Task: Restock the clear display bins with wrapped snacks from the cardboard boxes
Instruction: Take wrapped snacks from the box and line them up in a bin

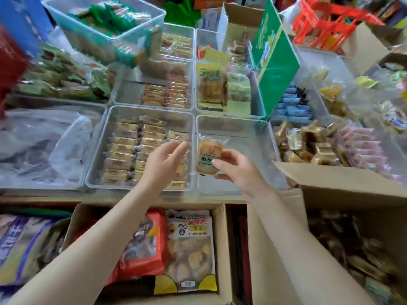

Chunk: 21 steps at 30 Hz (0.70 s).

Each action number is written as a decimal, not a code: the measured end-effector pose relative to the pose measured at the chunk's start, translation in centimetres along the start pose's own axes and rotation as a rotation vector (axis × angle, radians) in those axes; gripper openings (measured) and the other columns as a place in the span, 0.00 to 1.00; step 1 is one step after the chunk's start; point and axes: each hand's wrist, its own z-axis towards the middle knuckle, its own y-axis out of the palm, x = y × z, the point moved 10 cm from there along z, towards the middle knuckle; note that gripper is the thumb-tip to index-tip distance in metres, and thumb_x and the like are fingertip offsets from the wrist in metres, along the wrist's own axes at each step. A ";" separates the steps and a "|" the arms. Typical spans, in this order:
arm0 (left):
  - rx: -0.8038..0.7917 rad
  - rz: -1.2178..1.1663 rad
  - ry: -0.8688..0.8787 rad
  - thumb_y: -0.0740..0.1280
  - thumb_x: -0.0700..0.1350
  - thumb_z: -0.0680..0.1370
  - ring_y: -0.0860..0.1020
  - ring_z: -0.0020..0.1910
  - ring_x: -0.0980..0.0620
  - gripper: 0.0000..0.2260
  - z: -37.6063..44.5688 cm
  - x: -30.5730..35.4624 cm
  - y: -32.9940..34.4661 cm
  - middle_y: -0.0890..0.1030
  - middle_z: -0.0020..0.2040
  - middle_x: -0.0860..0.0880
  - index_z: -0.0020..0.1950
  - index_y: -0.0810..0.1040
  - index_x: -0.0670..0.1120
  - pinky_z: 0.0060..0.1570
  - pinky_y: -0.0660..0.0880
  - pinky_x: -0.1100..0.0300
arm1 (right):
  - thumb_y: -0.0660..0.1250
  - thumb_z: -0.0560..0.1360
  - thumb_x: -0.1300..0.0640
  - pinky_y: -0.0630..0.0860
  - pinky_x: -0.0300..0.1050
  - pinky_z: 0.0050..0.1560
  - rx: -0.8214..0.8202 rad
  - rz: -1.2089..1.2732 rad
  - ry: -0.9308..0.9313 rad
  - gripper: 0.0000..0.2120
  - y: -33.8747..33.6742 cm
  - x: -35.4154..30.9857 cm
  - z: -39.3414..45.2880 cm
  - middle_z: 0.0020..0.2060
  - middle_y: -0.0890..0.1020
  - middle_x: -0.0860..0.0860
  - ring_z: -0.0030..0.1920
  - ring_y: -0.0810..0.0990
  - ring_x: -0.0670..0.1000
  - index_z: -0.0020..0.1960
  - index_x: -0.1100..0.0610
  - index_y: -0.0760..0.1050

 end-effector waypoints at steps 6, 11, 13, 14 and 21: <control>-0.117 0.870 -0.079 0.57 0.56 0.82 0.55 0.80 0.46 0.27 4.0 -14.2 -4.7 0.59 0.81 0.47 0.79 0.62 0.47 0.77 0.57 0.44 | 0.70 0.77 0.52 0.76 0.42 0.46 0.141 -0.779 -0.153 0.10 4.7 -3.1 6.6 0.47 0.82 0.46 0.47 0.80 0.49 0.57 0.50 0.73; -0.140 0.880 -0.080 0.53 0.56 0.81 0.52 0.81 0.46 0.27 3.9 -15.3 -4.9 0.58 0.82 0.45 0.80 0.62 0.48 0.78 0.52 0.43 | 0.64 0.79 0.58 0.75 0.52 0.46 0.190 -1.211 -0.344 0.13 8.6 -5.8 14.1 0.52 0.82 0.54 0.51 0.79 0.60 0.63 0.55 0.72; -0.128 0.864 -0.100 0.53 0.56 0.81 0.53 0.81 0.45 0.27 4.3 -15.2 -5.1 0.58 0.81 0.44 0.79 0.63 0.48 0.78 0.54 0.43 | 0.62 0.77 0.63 0.72 0.53 0.51 0.225 -1.358 -0.425 0.14 10.2 -6.4 17.4 0.53 0.82 0.56 0.52 0.79 0.61 0.62 0.57 0.72; -0.126 0.863 -0.107 0.53 0.56 0.81 0.53 0.81 0.45 0.27 4.4 -15.3 -5.2 0.58 0.81 0.44 0.79 0.63 0.48 0.78 0.54 0.43 | 0.61 0.77 0.65 0.70 0.52 0.51 0.227 -1.424 -0.438 0.14 11.0 -6.4 19.1 0.53 0.81 0.56 0.53 0.79 0.60 0.61 0.57 0.72; -0.164 0.894 -0.131 0.52 0.57 0.81 0.52 0.81 0.44 0.28 4.7 -16.0 -5.0 0.57 0.82 0.43 0.80 0.62 0.47 0.77 0.54 0.43 | 0.58 0.77 0.68 0.74 0.54 0.52 -0.082 -1.634 -0.098 0.15 13.8 0.8 26.8 0.54 0.80 0.59 0.52 0.79 0.61 0.62 0.59 0.70</control>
